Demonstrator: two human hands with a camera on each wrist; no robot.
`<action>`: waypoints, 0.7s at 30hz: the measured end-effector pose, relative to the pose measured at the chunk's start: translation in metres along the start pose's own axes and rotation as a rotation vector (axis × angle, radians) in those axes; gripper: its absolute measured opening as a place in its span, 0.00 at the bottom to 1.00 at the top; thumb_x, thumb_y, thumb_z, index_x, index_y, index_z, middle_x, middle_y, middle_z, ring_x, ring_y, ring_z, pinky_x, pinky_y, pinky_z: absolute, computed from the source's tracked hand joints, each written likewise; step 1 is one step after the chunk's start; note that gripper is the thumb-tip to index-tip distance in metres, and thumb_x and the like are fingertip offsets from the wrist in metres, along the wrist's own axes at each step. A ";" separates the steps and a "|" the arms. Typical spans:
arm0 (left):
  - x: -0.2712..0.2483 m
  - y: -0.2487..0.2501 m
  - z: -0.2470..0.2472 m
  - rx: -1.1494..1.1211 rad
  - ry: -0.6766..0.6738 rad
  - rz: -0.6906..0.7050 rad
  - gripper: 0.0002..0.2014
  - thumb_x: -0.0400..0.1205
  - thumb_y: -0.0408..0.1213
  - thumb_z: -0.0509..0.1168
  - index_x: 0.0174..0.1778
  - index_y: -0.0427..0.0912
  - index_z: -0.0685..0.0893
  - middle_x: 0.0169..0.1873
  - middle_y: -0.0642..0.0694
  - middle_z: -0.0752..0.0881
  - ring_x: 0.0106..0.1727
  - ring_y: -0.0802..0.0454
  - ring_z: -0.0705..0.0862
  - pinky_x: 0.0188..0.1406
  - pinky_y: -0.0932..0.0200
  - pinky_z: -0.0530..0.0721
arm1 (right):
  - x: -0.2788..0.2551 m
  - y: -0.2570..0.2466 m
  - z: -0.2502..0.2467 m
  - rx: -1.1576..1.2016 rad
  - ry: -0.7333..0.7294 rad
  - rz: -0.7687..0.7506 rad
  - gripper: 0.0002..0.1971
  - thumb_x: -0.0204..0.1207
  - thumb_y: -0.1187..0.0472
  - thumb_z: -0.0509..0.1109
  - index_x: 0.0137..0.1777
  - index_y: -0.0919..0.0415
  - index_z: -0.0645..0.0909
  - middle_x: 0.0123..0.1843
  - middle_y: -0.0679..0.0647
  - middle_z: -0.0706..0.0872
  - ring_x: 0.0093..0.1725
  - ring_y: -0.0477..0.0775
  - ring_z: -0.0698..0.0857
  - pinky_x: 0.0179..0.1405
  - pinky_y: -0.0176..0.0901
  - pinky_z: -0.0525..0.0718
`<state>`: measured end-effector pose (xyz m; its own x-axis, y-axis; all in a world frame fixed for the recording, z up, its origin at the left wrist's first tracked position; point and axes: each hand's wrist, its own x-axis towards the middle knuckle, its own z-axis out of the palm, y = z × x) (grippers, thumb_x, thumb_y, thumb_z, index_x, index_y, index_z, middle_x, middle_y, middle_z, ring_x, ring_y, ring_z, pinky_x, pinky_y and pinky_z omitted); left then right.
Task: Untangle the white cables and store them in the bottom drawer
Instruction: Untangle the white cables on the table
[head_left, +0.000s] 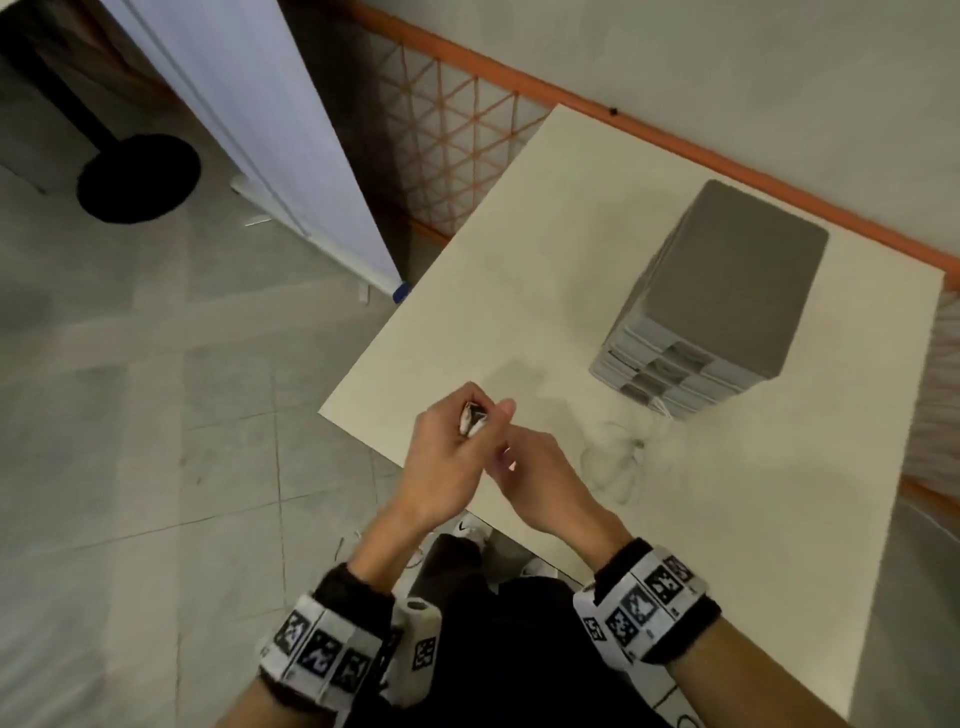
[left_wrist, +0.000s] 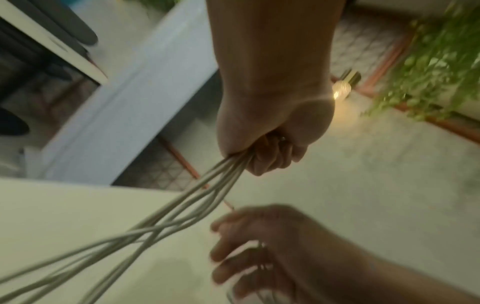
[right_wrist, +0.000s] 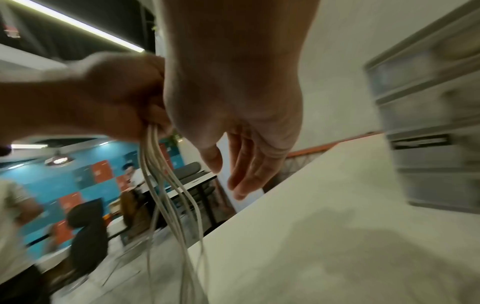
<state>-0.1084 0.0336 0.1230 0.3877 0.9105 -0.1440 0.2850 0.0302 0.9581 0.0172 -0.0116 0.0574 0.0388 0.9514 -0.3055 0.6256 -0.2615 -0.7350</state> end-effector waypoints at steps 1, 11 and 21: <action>0.009 -0.004 0.016 0.005 -0.039 -0.001 0.15 0.85 0.40 0.69 0.35 0.36 0.80 0.21 0.60 0.79 0.26 0.63 0.75 0.30 0.69 0.71 | -0.004 0.009 -0.007 0.030 0.067 0.015 0.10 0.84 0.56 0.64 0.62 0.51 0.81 0.45 0.48 0.88 0.44 0.48 0.85 0.45 0.43 0.84; 0.056 -0.009 0.099 -0.045 -0.243 -0.010 0.18 0.89 0.47 0.61 0.37 0.39 0.77 0.24 0.58 0.74 0.27 0.62 0.72 0.34 0.63 0.72 | -0.029 0.155 -0.035 0.040 0.449 0.626 0.11 0.81 0.66 0.65 0.59 0.66 0.85 0.56 0.62 0.89 0.57 0.62 0.86 0.51 0.42 0.78; 0.061 -0.005 0.110 -0.126 -0.308 -0.058 0.18 0.91 0.44 0.57 0.33 0.47 0.69 0.28 0.55 0.68 0.29 0.55 0.61 0.27 0.57 0.62 | -0.004 0.177 -0.044 -0.155 0.400 0.799 0.14 0.86 0.58 0.59 0.65 0.67 0.76 0.65 0.63 0.78 0.58 0.69 0.83 0.53 0.56 0.79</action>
<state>0.0104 0.0437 0.0825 0.6259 0.7393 -0.2485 0.2113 0.1460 0.9665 0.1622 -0.0543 -0.0451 0.7561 0.4893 -0.4347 0.3932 -0.8705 -0.2960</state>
